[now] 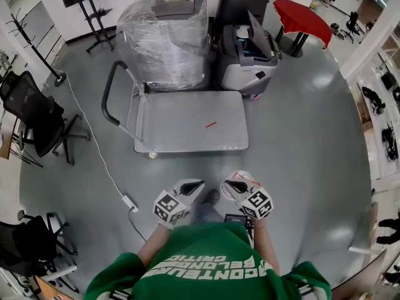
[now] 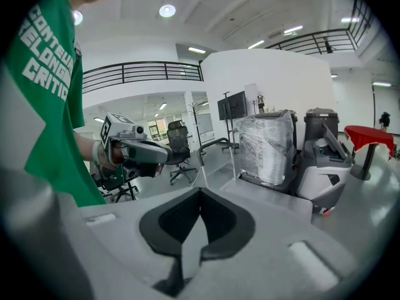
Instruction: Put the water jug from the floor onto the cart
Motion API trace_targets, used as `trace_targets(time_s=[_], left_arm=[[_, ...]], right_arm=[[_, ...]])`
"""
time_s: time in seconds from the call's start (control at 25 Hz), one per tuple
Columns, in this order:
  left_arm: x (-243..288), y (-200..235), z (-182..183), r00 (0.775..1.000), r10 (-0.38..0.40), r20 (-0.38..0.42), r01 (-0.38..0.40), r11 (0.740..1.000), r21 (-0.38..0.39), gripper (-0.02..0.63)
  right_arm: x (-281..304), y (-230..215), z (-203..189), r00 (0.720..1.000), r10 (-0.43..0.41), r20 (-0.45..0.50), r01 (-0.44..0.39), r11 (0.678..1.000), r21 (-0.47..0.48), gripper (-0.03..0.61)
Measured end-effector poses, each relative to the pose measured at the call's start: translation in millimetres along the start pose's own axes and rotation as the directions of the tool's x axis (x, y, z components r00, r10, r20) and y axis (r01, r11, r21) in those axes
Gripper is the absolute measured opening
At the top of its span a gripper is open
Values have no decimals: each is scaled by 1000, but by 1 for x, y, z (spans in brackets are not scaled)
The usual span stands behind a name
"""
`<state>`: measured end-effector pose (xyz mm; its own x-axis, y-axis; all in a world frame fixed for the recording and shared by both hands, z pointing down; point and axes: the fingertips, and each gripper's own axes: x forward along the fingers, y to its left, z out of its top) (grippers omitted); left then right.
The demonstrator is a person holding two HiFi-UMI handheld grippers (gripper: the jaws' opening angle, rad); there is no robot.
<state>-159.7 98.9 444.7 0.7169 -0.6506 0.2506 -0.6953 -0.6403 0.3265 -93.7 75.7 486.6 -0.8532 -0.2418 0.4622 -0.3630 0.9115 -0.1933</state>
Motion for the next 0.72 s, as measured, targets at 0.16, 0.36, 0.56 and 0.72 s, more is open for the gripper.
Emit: trace_targets(time_s=[0.16, 0.36, 0.56, 0.72], left_arm=[[19, 12, 8, 1000, -20, -19, 20, 1000, 0, 11], [47, 18, 27, 997, -59, -46, 60, 998, 26, 11], [82, 22, 48, 990, -109, -92, 116, 990, 78, 11], [106, 21, 61, 986, -142, -92, 151, 984, 96, 11]], right_arm=[[-1, -25, 8, 1000, -24, 8, 24, 1000, 9, -9], [-4, -60, 16, 998, -57, 27, 56, 998, 39, -10], [-9, -99, 24, 993, -98, 72, 94, 994, 62, -10], [-18, -128, 24, 987, -130, 92, 123, 990, 70, -11]])
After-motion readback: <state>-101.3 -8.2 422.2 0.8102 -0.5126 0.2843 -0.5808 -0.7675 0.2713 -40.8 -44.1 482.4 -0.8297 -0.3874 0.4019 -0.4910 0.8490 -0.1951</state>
